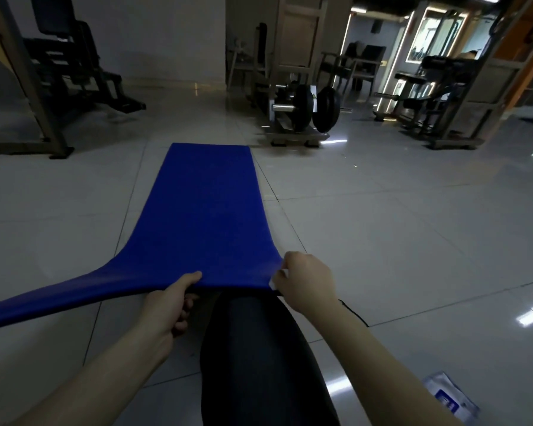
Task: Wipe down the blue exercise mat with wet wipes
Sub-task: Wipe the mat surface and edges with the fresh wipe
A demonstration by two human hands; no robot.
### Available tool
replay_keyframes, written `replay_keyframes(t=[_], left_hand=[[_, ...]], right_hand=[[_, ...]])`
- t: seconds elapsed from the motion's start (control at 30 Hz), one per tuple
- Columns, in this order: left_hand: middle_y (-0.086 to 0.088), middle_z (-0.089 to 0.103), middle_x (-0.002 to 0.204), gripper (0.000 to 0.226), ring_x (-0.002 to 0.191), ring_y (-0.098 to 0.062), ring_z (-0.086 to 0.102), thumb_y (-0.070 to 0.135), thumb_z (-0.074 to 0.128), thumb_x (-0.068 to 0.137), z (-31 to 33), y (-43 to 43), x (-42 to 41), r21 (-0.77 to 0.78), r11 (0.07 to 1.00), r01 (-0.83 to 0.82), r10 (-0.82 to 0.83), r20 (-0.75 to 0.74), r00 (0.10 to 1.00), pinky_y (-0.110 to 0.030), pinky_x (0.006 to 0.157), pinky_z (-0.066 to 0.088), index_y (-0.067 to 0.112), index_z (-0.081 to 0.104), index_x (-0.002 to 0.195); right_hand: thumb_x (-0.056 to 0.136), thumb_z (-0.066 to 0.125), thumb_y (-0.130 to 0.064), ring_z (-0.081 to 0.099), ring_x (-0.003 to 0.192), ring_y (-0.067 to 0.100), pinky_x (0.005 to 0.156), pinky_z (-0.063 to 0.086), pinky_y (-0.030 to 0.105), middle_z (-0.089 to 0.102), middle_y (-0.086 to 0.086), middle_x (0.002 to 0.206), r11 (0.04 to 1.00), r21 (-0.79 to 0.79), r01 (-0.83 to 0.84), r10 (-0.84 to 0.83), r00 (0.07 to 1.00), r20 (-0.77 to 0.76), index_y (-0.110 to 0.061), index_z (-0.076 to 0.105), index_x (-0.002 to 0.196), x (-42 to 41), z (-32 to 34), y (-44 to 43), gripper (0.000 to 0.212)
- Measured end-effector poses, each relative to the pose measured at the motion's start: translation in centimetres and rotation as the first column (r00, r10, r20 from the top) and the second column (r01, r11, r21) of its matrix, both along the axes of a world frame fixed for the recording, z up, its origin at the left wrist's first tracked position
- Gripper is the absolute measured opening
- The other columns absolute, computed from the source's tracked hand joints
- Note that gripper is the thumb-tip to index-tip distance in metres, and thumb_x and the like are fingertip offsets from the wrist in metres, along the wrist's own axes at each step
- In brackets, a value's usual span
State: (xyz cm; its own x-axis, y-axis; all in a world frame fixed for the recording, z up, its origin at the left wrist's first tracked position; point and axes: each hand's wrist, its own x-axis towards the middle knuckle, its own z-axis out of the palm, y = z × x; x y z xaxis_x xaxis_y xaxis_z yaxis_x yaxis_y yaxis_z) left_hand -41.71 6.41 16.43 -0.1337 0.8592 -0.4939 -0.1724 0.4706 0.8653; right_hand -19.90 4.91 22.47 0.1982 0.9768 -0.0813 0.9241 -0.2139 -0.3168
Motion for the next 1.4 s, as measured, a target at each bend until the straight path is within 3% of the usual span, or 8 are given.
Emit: replay_keyframes(t=[0.27,0.43,0.57,0.63,0.83,1.03,1.27,1.4], left_hand=[[-0.001,0.051,0.062,0.035,0.048,-0.009,0.038,0.038,0.080,0.081,0.0,0.0,-0.7,-0.071,0.997,0.017,-0.015,0.037,0.999,-0.020,0.034,0.027,0.009,0.062,0.086],[0.000,0.049,0.061,0.037,0.049,-0.009,0.037,0.039,0.079,0.082,0.2,-0.2,-0.6,-0.048,0.999,0.025,-0.024,0.015,1.000,-0.019,0.035,0.026,0.006,0.063,0.086],[0.000,0.050,0.060,0.037,0.050,-0.010,0.038,0.039,0.079,0.082,0.5,-0.2,-0.5,-0.060,0.997,0.039,-0.038,0.018,0.999,-0.019,0.037,0.026,0.005,0.064,0.086],[0.000,0.050,0.059,0.036,0.049,-0.009,0.038,0.038,0.079,0.083,0.6,-0.3,-0.4,-0.074,0.996,0.047,-0.044,0.034,0.998,-0.018,0.037,0.026,0.006,0.065,0.087],[0.000,0.054,0.062,0.036,0.048,-0.009,0.043,0.041,0.080,0.082,0.6,-0.4,-0.1,-0.082,0.996,0.026,-0.022,0.049,0.999,-0.019,0.038,0.031,0.009,0.066,0.090],[0.001,0.053,0.058,0.037,0.048,-0.010,0.042,0.041,0.080,0.082,0.6,-0.7,-0.4,-0.101,0.994,0.035,-0.030,0.045,0.999,-0.020,0.038,0.031,0.008,0.066,0.090],[0.002,0.051,0.056,0.036,0.046,-0.009,0.040,0.043,0.079,0.082,0.5,-0.5,-0.5,-0.091,0.992,0.085,-0.080,0.049,0.996,-0.020,0.039,0.030,0.010,0.064,0.084],[0.002,0.050,0.056,0.036,0.047,-0.008,0.040,0.042,0.079,0.083,0.8,-0.3,-0.2,-0.099,0.991,0.086,-0.081,0.051,0.995,-0.019,0.039,0.030,0.010,0.063,0.082]], right_hand=[[0.099,0.055,-0.033,0.058,0.077,0.017,0.075,0.053,0.036,0.059,0.000,0.085,0.955,0.020,-0.297,0.297,0.955,0.008,-0.018,0.051,0.096,-6.4,-0.2,1.1,0.016],[0.093,0.056,-0.031,0.057,0.073,0.018,0.071,0.052,0.033,0.059,-0.001,0.083,0.997,0.042,-0.071,0.070,0.997,0.039,-0.018,0.051,0.091,0.0,-1.0,-0.3,0.014],[0.094,0.059,-0.036,0.049,0.064,0.011,0.054,0.037,0.025,0.055,-0.005,0.077,0.993,0.029,0.115,-0.117,0.991,0.072,-0.020,0.053,0.088,5.0,-2.8,-2.1,0.018],[0.094,0.059,-0.036,0.051,0.062,0.009,0.052,0.038,0.025,0.058,-0.004,0.077,0.985,0.033,0.170,-0.171,0.984,0.051,-0.019,0.055,0.086,5.6,-3.3,-2.4,0.020],[0.095,0.051,-0.027,0.057,0.068,0.018,0.066,0.052,0.033,0.058,0.000,0.078,0.995,0.065,0.077,-0.080,0.996,0.036,-0.019,0.052,0.088,-0.4,-2.4,0.3,0.011],[0.101,0.051,-0.034,0.057,0.075,0.015,0.073,0.053,0.033,0.059,-0.001,0.084,0.974,0.054,-0.219,0.217,0.976,0.034,-0.019,0.050,0.094,-6.5,-0.5,1.0,0.017],[0.093,0.054,-0.030,0.059,0.072,0.017,0.070,0.054,0.034,0.059,-0.003,0.081,0.999,0.047,-0.016,0.012,0.997,0.073,-0.019,0.052,0.092,1.1,-1.5,-1.7,0.012],[0.091,0.054,-0.033,0.054,0.063,0.012,0.051,0.038,0.026,0.054,-0.005,0.074,0.992,0.025,0.120,-0.122,0.988,0.094,-0.019,0.049,0.083,4.4,-2.6,-3.4,0.017]])
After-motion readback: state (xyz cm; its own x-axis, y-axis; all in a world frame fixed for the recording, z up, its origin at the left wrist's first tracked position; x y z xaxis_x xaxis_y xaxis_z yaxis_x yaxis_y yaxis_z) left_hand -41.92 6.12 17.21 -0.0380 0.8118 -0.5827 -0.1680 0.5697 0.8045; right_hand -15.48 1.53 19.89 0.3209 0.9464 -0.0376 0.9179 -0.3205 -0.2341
